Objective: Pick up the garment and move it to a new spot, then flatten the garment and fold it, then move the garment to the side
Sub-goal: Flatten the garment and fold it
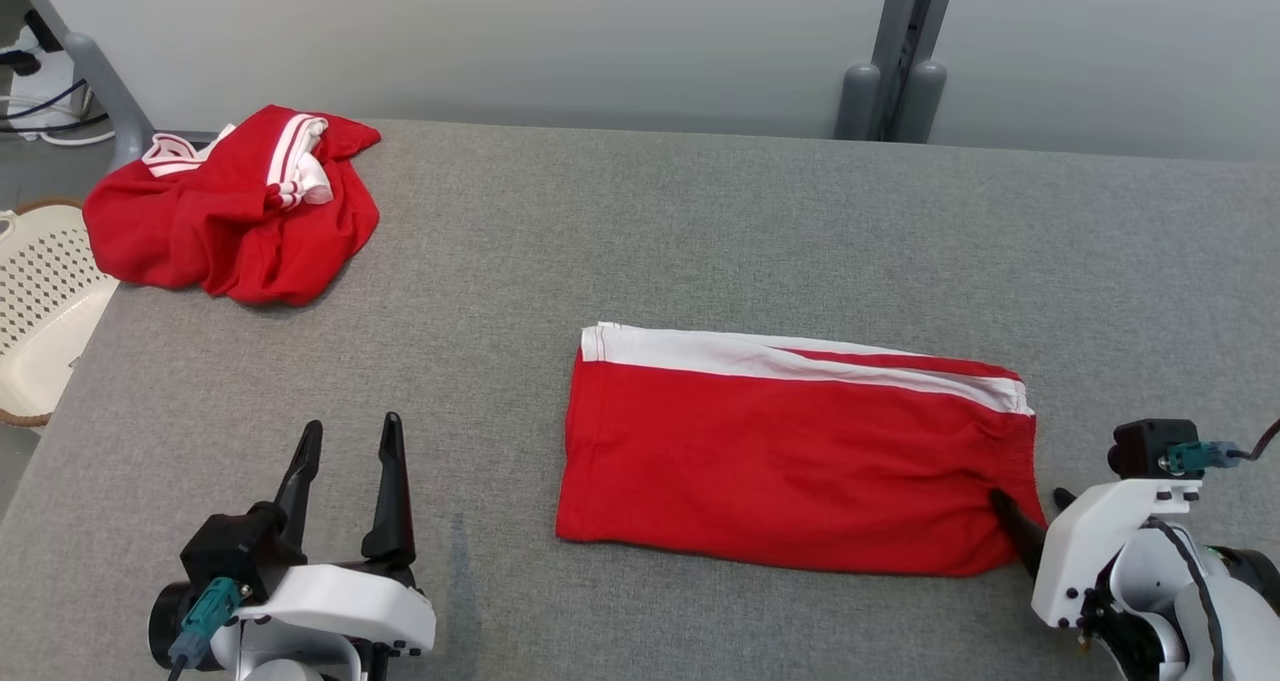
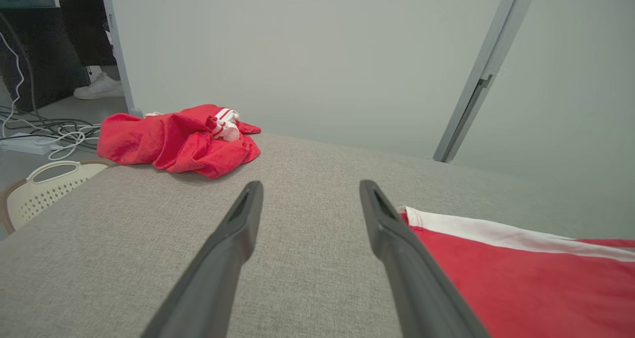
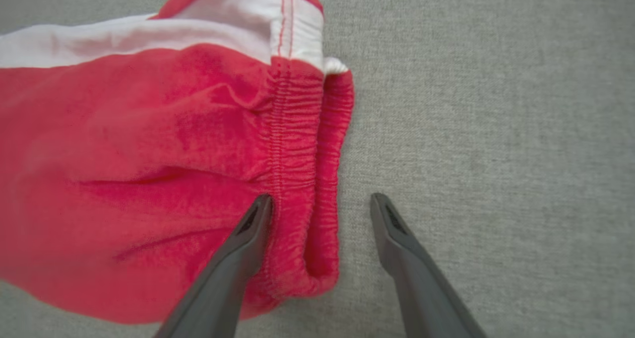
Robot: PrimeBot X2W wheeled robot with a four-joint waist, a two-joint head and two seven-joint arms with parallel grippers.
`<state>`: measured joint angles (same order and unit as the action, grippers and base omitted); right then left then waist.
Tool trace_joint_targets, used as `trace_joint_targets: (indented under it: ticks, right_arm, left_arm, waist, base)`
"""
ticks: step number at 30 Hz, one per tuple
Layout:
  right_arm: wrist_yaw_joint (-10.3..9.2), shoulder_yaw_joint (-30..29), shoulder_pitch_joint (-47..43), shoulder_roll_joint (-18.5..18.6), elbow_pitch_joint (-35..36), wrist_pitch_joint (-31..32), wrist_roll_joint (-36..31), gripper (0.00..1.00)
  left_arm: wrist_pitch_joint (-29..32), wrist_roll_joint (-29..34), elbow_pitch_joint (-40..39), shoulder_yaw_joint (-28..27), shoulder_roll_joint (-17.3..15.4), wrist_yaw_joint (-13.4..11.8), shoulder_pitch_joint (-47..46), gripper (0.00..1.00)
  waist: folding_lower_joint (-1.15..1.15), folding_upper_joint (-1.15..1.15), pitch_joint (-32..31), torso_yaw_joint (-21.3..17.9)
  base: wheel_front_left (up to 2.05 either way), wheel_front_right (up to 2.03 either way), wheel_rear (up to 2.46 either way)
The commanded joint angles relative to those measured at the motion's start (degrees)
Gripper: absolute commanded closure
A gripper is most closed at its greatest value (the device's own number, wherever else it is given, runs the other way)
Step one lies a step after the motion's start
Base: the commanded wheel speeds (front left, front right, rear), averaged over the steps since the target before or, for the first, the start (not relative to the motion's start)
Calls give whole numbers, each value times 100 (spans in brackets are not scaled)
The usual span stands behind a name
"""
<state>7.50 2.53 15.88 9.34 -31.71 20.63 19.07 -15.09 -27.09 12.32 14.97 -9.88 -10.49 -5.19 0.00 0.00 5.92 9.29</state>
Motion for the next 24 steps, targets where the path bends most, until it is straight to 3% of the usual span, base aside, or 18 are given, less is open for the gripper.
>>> trace_joint_targets:
  ticks: [1, 3, 4, 5, 7, 9, 16, 24]
  right_arm:
    - [-1, 44, 37, 34, -62, 74, 99, 0]
    - [-1, 111, 83, 75, -97, 130, 215, 4]
    - [-1, 150, 98, 87, -100, 141, 263, 36]
    - [-1, 193, 113, 95, -100, 154, 318, 59]
    - [-1, 267, 155, 149, -103, 196, 391, 74]
    - [-2, 338, 188, 188, -109, 222, 464, 100]
    - [-2, 463, 493, 461, -11, 398, 684, 100]
    - [-1, 243, 585, 1209, 266, 881, 875, 100]
  left_arm:
    - [-8, 65, 27, -59, -9, 31, -39, 0]
    - [-8, 107, 52, -104, 37, 81, -53, 0]
    - [-8, 127, 65, -126, 53, 91, -58, 0]
    - [-8, 163, 80, -152, 66, 114, -62, 0]
    - [-9, 185, 105, -197, 90, 148, -68, 0]
    - [-9, 218, 120, -235, 127, 186, -76, 0]
    - [-9, 324, 190, -367, 217, 294, -103, 0]
    - [-9, 420, 255, -357, 326, 415, -166, 0]
  waist:
    - [0, 0, 17, 2]
    - [0, 0, 40, -5]
    - [0, 0, 48, -10]
    - [0, 0, 55, -17]
    - [0, 0, 71, -33]
    - [0, 0, 82, -54]
    - [0, 0, 108, -209]
    - [0, 0, 140, -407]
  base:
    - [0, 0, 0]
    - [0, 0, 0]
    - [0, 0, 0]
    - [0, 0, 0]
    - [0, 0, 0]
    - [0, 0, 0]
    - [0, 0, 0]
    - [0, 0, 0]
